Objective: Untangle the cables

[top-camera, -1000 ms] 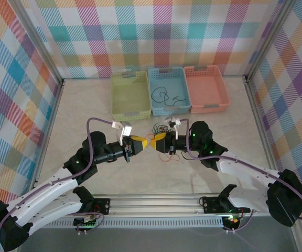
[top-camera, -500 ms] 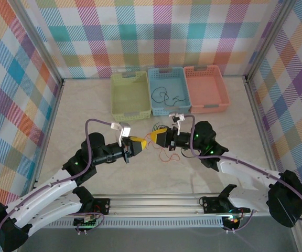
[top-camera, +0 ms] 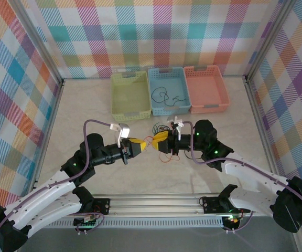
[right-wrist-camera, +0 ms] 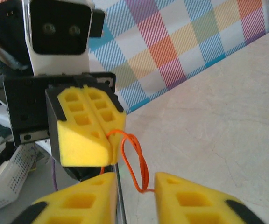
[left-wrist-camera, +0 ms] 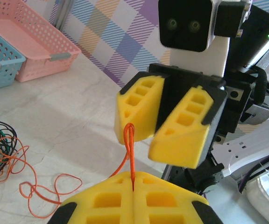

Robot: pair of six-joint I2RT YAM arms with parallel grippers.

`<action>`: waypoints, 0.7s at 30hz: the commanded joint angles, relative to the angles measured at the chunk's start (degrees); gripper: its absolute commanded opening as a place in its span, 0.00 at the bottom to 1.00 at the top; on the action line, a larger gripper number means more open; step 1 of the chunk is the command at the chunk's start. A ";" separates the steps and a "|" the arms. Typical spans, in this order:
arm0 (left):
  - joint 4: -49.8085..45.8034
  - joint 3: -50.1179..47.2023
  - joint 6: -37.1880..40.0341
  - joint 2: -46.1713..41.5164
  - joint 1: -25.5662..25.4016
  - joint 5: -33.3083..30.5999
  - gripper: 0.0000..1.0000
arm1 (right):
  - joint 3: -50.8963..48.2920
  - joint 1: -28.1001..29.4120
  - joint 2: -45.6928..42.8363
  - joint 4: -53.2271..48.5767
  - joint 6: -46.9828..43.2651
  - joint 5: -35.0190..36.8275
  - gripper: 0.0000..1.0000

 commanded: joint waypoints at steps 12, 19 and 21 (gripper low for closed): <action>1.12 0.56 -0.62 -3.03 -0.60 4.58 0.00 | 1.59 0.17 -2.70 -2.82 -14.41 0.06 0.43; 1.90 0.30 -1.23 -3.76 -0.58 5.34 0.00 | 1.85 0.17 -1.82 -0.79 -14.94 -2.01 0.44; 2.11 0.37 -1.22 -3.61 -0.61 5.77 0.00 | 1.89 0.17 -0.91 0.31 -14.17 -3.52 0.44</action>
